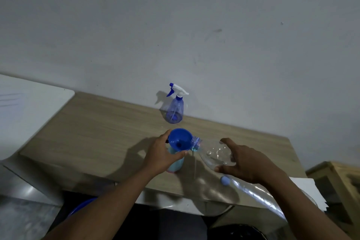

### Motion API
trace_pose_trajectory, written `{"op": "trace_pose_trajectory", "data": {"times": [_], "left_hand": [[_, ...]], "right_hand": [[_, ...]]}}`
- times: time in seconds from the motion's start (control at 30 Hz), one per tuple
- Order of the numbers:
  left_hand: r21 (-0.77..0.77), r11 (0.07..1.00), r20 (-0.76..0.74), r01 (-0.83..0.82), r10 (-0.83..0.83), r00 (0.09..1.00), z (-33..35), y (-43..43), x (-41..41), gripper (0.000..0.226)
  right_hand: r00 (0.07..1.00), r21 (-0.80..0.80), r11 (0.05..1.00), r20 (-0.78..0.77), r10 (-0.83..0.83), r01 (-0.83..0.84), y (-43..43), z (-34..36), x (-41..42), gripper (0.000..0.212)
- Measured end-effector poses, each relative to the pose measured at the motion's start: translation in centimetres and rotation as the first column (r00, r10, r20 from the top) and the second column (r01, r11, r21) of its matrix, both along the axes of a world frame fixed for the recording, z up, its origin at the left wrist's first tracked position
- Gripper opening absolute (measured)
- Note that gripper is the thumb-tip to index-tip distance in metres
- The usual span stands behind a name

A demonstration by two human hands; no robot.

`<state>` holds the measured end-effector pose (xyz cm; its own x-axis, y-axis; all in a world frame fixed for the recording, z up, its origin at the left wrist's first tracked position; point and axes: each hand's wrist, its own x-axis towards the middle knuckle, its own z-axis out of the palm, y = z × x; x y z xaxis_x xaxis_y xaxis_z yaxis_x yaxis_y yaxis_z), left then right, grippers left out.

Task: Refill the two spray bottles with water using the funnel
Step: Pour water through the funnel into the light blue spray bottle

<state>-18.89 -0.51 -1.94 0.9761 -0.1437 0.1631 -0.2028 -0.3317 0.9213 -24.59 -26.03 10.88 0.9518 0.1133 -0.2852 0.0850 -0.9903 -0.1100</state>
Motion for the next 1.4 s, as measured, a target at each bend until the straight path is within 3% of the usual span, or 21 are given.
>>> {"op": "trace_pose_trajectory", "data": {"times": [0.27,0.83,1.17,1.4], "left_hand": [[0.002,1.000,-0.006,0.000,0.000,1.000,0.4,0.0,0.1,0.062],[0.010,1.000,0.015,0.004,-0.004,1.000,0.8,0.1,-0.2,0.062],[0.019,1.000,0.029,0.015,-0.015,0.999,0.6,0.2,-0.2,0.057],[0.033,0.999,0.014,0.022,-0.022,1.000,0.5,0.2,-0.2,0.058]], "right_hand": [[1.000,-0.083,0.996,-0.009,0.016,-0.017,0.2,0.5,0.4,0.088],[1.000,-0.102,0.995,0.001,0.012,-0.011,0.4,0.3,0.0,0.091],[0.992,0.251,0.967,0.108,-0.066,0.037,-1.5,-2.4,-1.4,0.090],[0.878,0.606,0.777,0.266,-0.397,0.168,-4.3,-5.1,-2.1,0.086]]}}
